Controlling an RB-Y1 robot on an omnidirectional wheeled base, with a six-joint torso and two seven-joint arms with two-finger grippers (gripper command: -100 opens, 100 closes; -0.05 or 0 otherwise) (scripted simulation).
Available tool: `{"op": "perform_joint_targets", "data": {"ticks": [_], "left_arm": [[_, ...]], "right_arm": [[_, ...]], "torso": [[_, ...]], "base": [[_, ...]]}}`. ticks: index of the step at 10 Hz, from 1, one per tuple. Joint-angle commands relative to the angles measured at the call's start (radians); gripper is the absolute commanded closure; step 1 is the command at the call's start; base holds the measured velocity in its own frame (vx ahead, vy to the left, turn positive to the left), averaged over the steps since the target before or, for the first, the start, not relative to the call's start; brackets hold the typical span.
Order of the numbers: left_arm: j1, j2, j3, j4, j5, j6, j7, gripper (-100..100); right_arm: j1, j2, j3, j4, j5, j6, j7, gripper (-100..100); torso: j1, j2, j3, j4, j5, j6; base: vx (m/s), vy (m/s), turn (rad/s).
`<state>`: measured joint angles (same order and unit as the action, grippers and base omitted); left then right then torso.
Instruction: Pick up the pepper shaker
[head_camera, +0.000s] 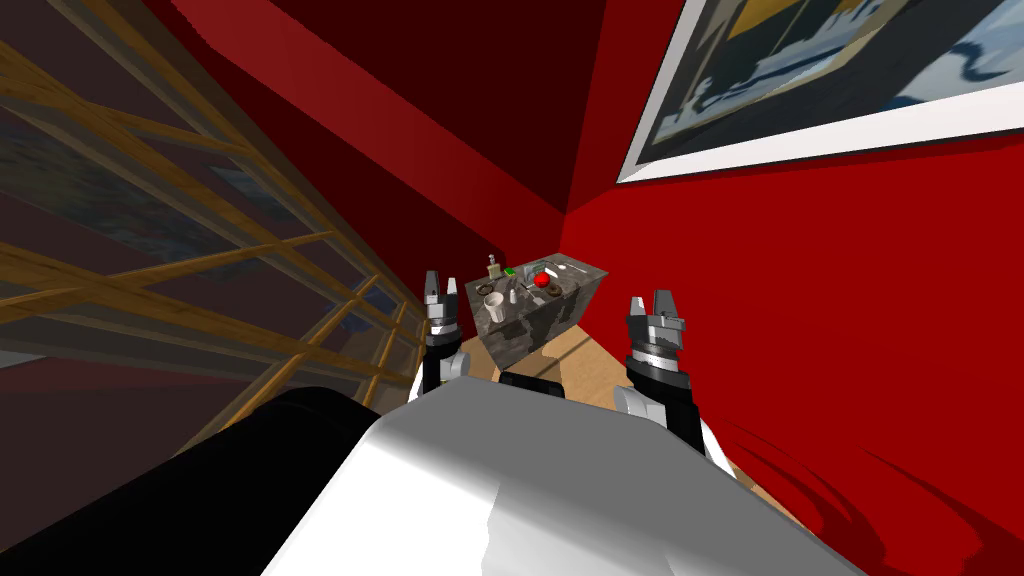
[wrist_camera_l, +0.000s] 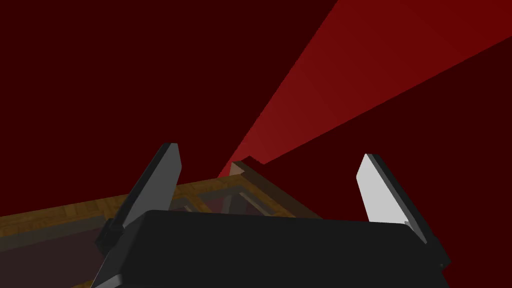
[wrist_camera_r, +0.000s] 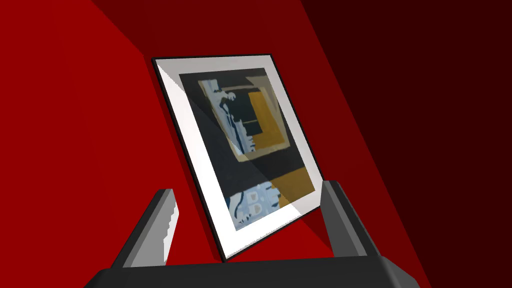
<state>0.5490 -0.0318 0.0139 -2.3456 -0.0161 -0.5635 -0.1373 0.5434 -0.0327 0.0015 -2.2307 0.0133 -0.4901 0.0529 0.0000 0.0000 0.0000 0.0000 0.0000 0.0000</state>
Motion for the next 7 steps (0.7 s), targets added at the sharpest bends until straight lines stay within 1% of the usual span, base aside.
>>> {"op": "perform_joint_targets", "data": {"ticks": [1,4,7], "left_arm": [[-0.001,0.031,0.0,0.011,-0.006,0.002,-0.005,-100],[-0.006,0.097,0.002,0.055,-0.03,0.008,-0.026,-100],[-0.016,0.147,0.005,0.126,-0.067,0.018,-0.058,-100]], "right_arm": [[0.0,0.0,0.0,0.0,0.0,0.0,0.0,0],[0.0,0.0,0.0,0.0,0.0,0.0,0.0,0],[0.0,0.0,0.0,0.0,0.0,0.0,0.0,0]], "torso": [[0.0,0.0,0.0,0.0,0.0,0.0],[-0.004,0.0,0.0,0.0,-0.001,0.0],[-0.009,0.0,0.0,0.0,-0.002,0.0]], "base": [[0.002,-0.02,0.005],[0.005,-0.063,0.013],[-0.007,-0.127,0.016]]}}
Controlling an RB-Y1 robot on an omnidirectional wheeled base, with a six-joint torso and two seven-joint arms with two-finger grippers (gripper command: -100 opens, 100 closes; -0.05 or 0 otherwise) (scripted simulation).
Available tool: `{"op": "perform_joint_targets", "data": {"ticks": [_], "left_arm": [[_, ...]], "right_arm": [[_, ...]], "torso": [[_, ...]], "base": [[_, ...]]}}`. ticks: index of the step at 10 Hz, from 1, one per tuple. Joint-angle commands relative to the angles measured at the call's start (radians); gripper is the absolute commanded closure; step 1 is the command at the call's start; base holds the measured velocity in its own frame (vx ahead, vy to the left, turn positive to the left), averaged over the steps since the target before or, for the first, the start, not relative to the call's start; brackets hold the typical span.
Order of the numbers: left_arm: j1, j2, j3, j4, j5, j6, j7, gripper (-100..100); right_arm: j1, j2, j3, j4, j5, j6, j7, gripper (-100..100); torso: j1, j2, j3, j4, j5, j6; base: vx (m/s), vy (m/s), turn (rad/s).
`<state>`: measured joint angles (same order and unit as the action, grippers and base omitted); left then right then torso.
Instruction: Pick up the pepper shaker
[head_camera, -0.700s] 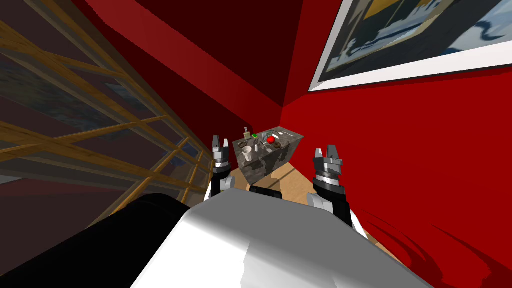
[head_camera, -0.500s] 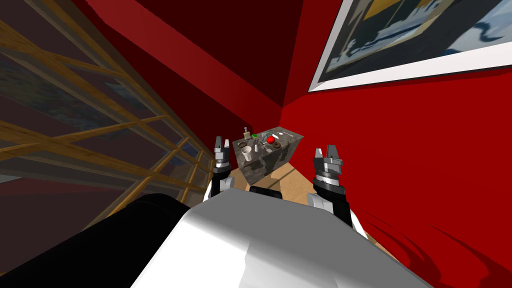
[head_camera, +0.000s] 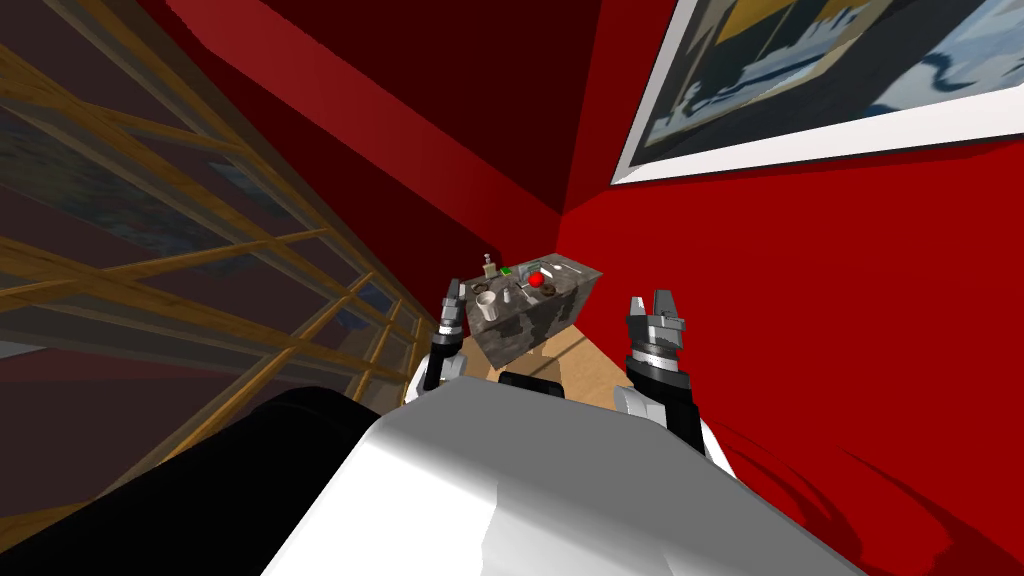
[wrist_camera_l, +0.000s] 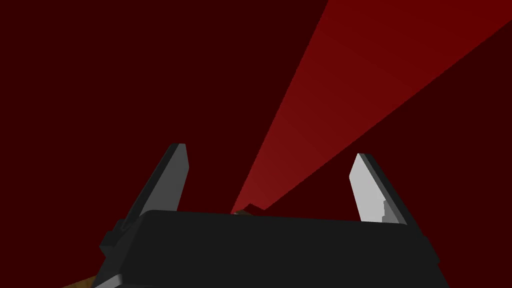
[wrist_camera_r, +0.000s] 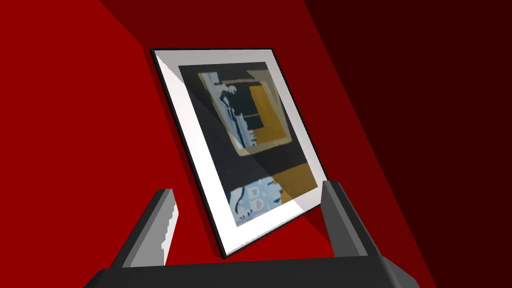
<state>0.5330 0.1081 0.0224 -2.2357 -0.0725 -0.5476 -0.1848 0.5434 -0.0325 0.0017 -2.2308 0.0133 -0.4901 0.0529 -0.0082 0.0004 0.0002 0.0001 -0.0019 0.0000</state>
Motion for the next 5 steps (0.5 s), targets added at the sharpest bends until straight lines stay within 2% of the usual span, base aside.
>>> {"op": "perform_joint_targets", "data": {"ticks": [1,3,4,5], "left_arm": [[-0.004,0.019,-0.002,0.045,-0.026,0.006,-0.024,-100],[-0.015,0.04,0.001,0.108,-0.059,0.015,-0.053,-100],[-0.015,0.04,0.001,0.108,-0.059,0.015,-0.053,-100],[-0.022,0.049,0.004,0.142,-0.077,0.02,-0.069,-100]], "right_arm": [[0.0,0.0,0.0,0.0,0.0,0.0,0.0,0],[0.0,0.0,0.0,0.0,0.0,0.0,0.0,0],[0.0,0.0,0.0,0.0,0.0,0.0,0.0,0],[0.0,0.0,0.0,0.0,0.0,0.0,0.0,0]], "torso": [[0.0,0.0,0.0,0.0,0.0,0.0],[-0.002,-0.001,-0.001,0.0,0.0,0.0],[-0.003,-0.001,-0.001,0.0,-0.001,0.0],[0.0,-0.001,-0.001,0.0,0.0,0.0]], "base": [[-0.005,-0.138,0.017],[0.014,-0.163,0.024],[0.012,-0.116,0.016],[0.005,-0.098,0.019]]}}
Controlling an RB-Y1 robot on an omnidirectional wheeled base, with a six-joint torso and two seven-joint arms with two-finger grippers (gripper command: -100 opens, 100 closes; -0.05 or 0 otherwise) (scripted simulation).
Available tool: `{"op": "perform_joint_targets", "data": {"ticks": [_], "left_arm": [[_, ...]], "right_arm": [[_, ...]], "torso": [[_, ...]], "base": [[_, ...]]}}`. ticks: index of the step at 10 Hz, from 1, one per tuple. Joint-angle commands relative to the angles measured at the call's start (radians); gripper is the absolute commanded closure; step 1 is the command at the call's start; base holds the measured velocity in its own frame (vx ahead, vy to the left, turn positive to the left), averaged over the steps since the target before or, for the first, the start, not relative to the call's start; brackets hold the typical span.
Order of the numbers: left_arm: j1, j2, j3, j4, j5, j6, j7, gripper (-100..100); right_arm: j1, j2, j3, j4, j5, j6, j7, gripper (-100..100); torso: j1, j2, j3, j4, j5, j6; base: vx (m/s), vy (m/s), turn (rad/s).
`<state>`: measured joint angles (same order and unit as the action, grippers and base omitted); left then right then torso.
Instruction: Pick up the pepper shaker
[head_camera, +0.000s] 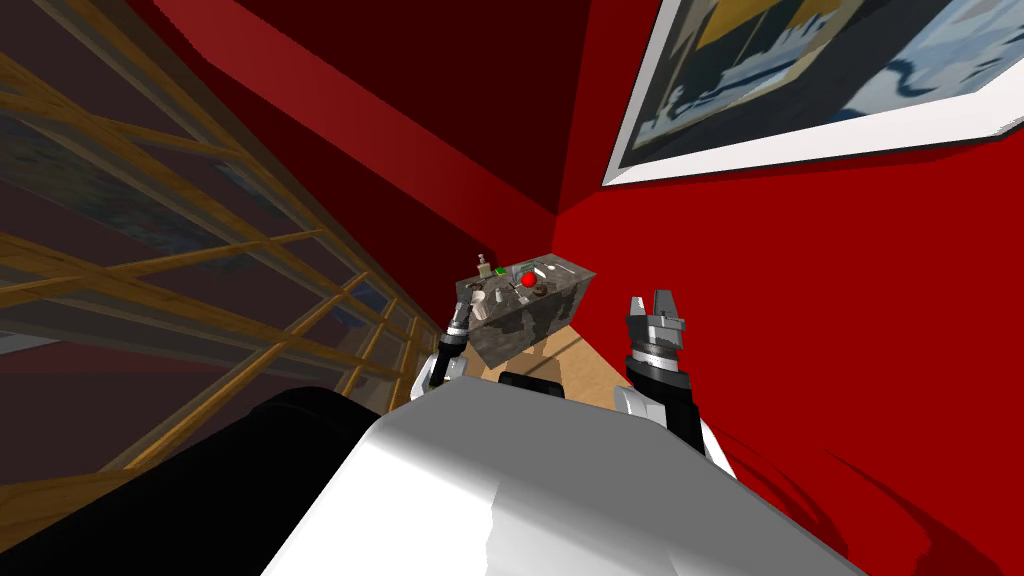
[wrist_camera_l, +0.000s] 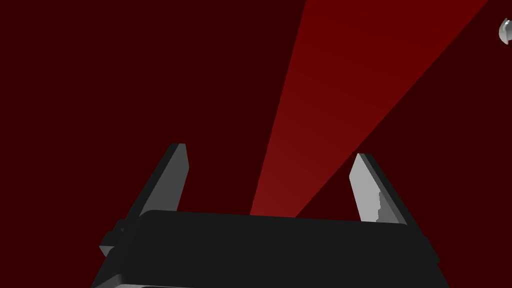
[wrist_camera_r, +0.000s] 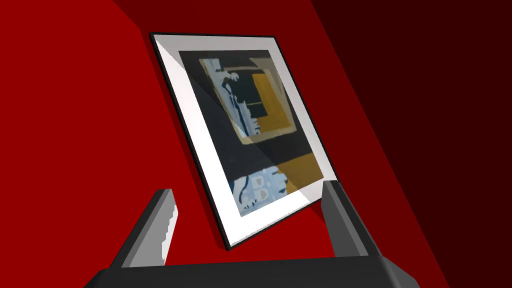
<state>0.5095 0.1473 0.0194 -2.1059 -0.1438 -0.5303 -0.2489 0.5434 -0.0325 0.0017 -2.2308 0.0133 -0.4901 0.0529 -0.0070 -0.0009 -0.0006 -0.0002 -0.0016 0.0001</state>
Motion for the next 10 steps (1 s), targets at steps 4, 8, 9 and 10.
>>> {"op": "perform_joint_targets", "data": {"ticks": [4,8,9,10], "left_arm": [[-0.025,0.032,0.017,0.129,-0.06,0.018,-0.055,-100],[-0.051,0.044,0.025,0.214,-0.098,0.029,-0.09,-100],[-0.066,0.05,0.03,0.247,-0.116,0.035,-0.108,-100],[-0.084,0.054,0.035,0.284,-0.134,0.04,-0.126,-100]], "right_arm": [[0.0,0.0,0.0,0.0,0.0,0.0,0.0,0],[0.0,0.0,0.0,0.0,0.0,0.0,0.0,0],[0.0,0.0,0.0,0.0,0.0,0.0,0.0,0],[0.0,0.0,0.0,0.0,0.0,0.0,0.0,0]], "torso": [[-0.003,0.0,0.0,0.0,-0.001,0.0],[0.001,0.001,0.0,0.0,0.0,0.0],[0.002,0.0,0.0,0.0,0.0,0.0],[0.002,0.0,0.0,0.0,0.0,0.0]], "base": [[0.004,-0.141,0.034],[0.003,-0.091,0.023],[0.017,-0.086,0.028],[0.015,-0.141,0.047]]}}
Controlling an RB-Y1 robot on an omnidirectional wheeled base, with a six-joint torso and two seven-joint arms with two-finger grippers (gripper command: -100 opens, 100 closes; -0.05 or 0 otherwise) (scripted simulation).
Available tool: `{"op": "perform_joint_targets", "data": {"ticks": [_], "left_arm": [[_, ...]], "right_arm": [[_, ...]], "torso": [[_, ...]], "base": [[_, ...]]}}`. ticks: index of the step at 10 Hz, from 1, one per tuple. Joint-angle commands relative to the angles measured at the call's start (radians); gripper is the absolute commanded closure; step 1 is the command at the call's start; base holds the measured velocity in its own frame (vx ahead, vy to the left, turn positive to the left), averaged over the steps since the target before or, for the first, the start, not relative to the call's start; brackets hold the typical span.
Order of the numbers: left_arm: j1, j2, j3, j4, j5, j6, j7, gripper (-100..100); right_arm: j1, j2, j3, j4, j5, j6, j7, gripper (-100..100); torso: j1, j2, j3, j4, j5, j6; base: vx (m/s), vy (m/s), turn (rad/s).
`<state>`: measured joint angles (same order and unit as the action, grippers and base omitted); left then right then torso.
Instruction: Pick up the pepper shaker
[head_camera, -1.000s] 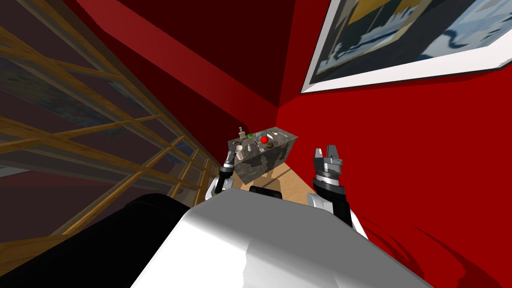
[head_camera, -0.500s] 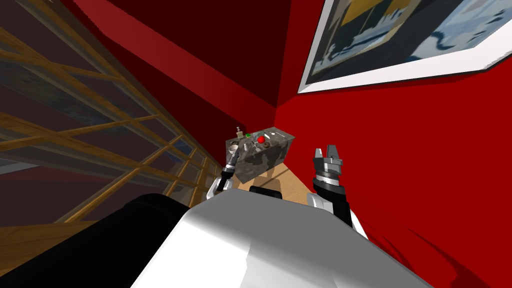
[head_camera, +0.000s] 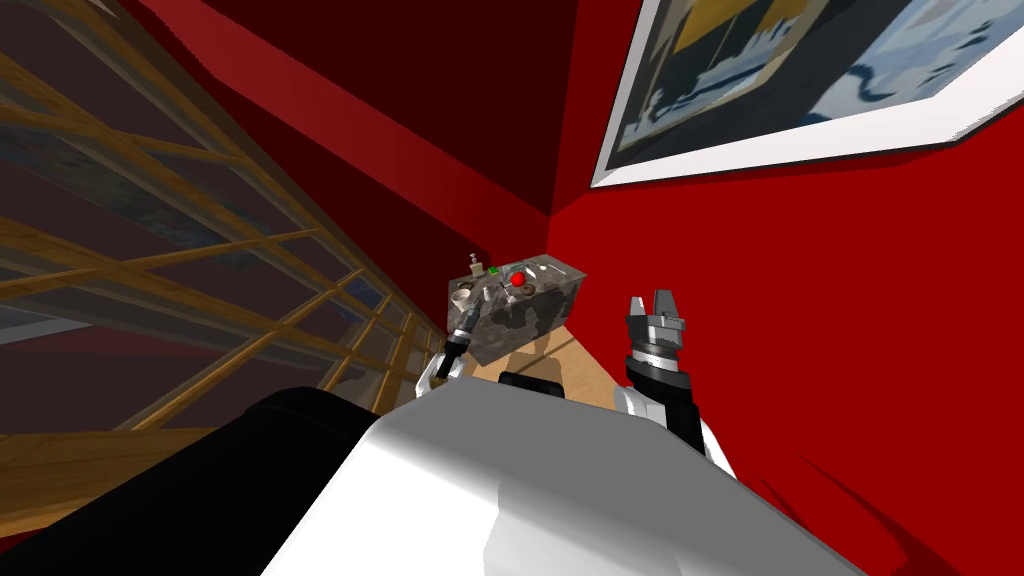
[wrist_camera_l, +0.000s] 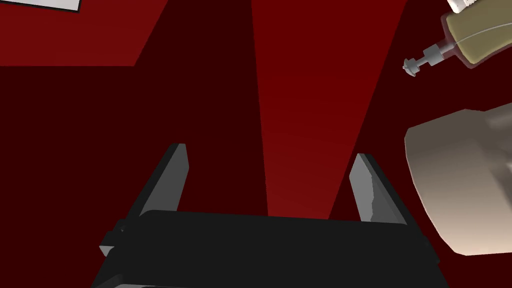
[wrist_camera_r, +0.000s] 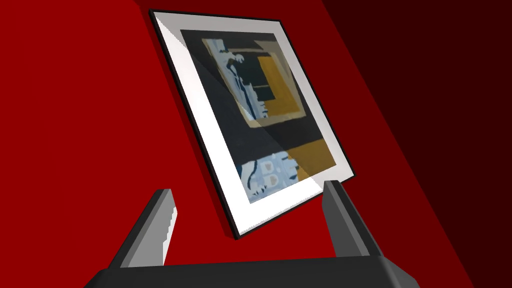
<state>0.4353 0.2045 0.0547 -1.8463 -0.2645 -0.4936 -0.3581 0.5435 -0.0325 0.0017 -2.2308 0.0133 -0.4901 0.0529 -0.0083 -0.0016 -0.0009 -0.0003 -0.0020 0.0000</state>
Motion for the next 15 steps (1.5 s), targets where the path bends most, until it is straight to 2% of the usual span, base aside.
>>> {"op": "perform_joint_targets", "data": {"ticks": [1,3,6,7,8,10,11,13,14,15], "left_arm": [[-0.01,-0.003,0.0,0.045,-0.014,0.004,-0.017,-100],[-0.051,0.006,0.011,0.12,-0.048,0.015,-0.052,-100],[-0.075,0.01,0.017,0.188,-0.065,0.021,-0.07,-100],[-0.1,0.014,0.024,0.229,-0.081,0.026,-0.087,-100],[-0.1,0.014,0.024,0.237,-0.081,0.026,-0.087,-100],[-0.157,0.025,0.04,0.312,-0.11,0.038,-0.121,-100],[-0.157,0.025,0.04,0.338,-0.11,0.038,-0.121,-100],[-0.219,0.04,0.056,0.412,-0.136,0.049,-0.153,-100],[-0.219,0.04,0.056,0.434,-0.136,0.049,-0.153,-100],[-0.251,0.049,0.065,0.476,-0.148,0.055,-0.168,-100]], "right_arm": [[0.0,0.0,0.0,0.0,0.0,0.0,0.0,0],[0.0,0.0,0.0,0.0,0.0,0.0,0.0,0],[0.0,0.0,0.0,0.0,0.0,0.0,0.0,0],[0.0,0.0,0.0,0.0,0.0,0.0,0.0,0],[0.0,0.0,0.0,0.0,0.0,0.0,0.0,0],[0.0,0.0,0.0,0.0,0.0,0.0,0.0,0],[0.0,0.0,0.0,0.0,0.0,0.0,0.0,0],[0.0,0.0,0.0,0.0,0.0,0.0,0.0,0],[0.0,0.0,0.0,0.0,0.0,0.0,0.0,0],[0.0,0.0,0.0,0.0,0.0,0.0,0.0,0]], "torso": [[0.0,0.0,0.0,0.0,0.0,0.0],[0.002,0.0,0.0,0.0,0.0,0.0],[0.002,0.0,0.0,0.0,0.0,0.0],[0.004,0.001,0.0,0.0,0.001,0.0],[0.004,0.0,0.0,0.0,0.001,0.0],[0.005,-0.001,0.0,0.0,0.001,0.0],[0.002,-0.001,-0.001,0.0,0.0,0.0],[0.004,-0.001,-0.001,0.0,0.001,0.0],[0.003,-0.002,-0.001,0.0,0.0,0.0],[0.005,-0.001,-0.001,0.0,0.001,0.0]], "base": [[0.014,-0.106,0.027],[0.028,-0.116,0.044],[0.005,-0.091,0.028],[0.006,-0.08,0.04],[0.013,-0.062,0.025],[0.026,-0.087,0.056],[0.027,-0.096,0.032],[0.032,-0.079,0.066],[0.024,-0.062,0.032],[0.023,-0.054,0.054]]}}
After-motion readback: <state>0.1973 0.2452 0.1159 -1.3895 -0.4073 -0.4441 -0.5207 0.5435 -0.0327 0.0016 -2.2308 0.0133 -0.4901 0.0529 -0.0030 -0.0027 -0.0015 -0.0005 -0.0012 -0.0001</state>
